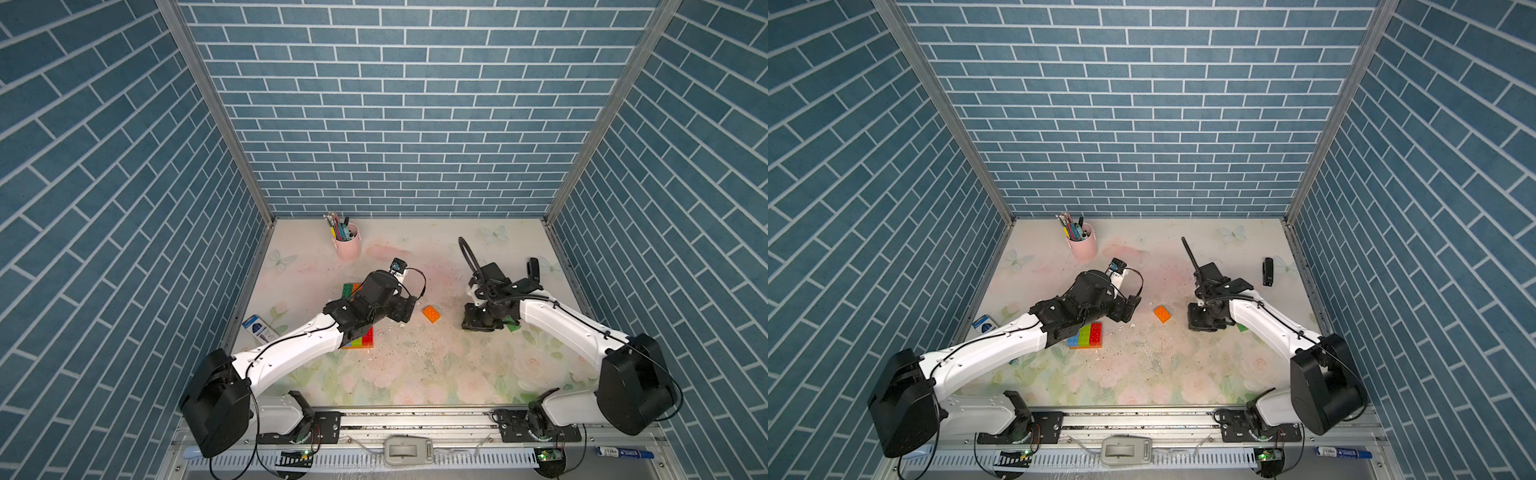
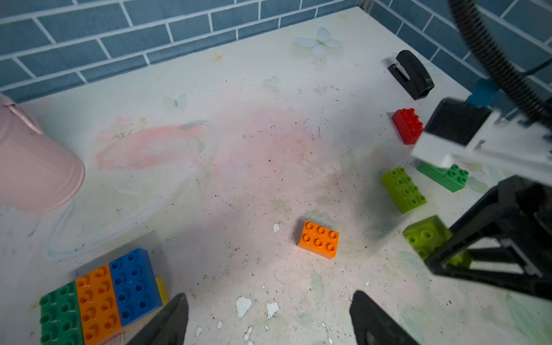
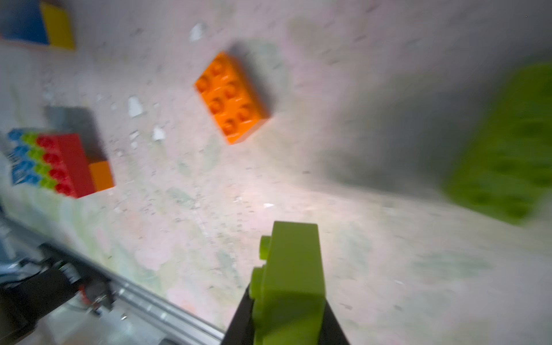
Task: Assemble a rectangle with lego
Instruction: Adjust the lego brick at the center of the board.
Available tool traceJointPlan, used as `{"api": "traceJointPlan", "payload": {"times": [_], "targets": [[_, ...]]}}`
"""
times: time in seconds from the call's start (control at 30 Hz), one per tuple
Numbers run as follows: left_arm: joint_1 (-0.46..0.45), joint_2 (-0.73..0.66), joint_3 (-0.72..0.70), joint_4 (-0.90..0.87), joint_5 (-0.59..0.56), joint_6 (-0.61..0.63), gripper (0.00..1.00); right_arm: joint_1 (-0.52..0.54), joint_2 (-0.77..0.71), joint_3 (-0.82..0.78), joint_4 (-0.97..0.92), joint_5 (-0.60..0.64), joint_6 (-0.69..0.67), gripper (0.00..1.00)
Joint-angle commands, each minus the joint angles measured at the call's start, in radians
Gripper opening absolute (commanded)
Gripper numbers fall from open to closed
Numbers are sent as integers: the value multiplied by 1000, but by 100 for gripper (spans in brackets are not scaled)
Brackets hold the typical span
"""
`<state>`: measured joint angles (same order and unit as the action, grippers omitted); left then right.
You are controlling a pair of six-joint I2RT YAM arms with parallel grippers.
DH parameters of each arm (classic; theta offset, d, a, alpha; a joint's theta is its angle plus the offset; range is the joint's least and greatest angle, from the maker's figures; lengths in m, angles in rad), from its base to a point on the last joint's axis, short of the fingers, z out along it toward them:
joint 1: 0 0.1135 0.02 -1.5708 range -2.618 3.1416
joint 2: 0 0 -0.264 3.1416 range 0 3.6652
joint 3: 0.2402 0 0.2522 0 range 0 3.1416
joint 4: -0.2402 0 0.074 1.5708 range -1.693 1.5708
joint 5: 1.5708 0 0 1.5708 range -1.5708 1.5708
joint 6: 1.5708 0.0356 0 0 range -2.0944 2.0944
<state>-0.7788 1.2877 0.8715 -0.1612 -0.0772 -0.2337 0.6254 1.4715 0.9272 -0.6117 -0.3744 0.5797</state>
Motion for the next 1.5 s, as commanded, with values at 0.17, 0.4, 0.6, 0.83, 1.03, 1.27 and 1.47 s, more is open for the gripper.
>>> {"api": "traceJointPlan", "payload": {"times": [0.17,0.4,0.6,0.83,1.03,1.27,1.47], "targets": [[19,-38,-28,-28,23,-67,84,17,225,-136,492,-303,328,17],[19,-37,-8,-46,27,-64,84,6,129,-189,273,-207,277,44],[19,-32,-3,-52,32,-61,83,-8,15,-103,-105,16,164,54],[19,-44,-18,-53,22,-65,83,87,-14,76,-218,169,110,54],[150,-139,-86,-101,6,-157,81,230,182,234,-248,339,-6,56],[205,-211,-139,-123,75,-170,80,240,337,315,-199,321,-77,51],[205,-201,-164,-107,116,-196,77,241,382,339,-183,293,-98,31]]}}
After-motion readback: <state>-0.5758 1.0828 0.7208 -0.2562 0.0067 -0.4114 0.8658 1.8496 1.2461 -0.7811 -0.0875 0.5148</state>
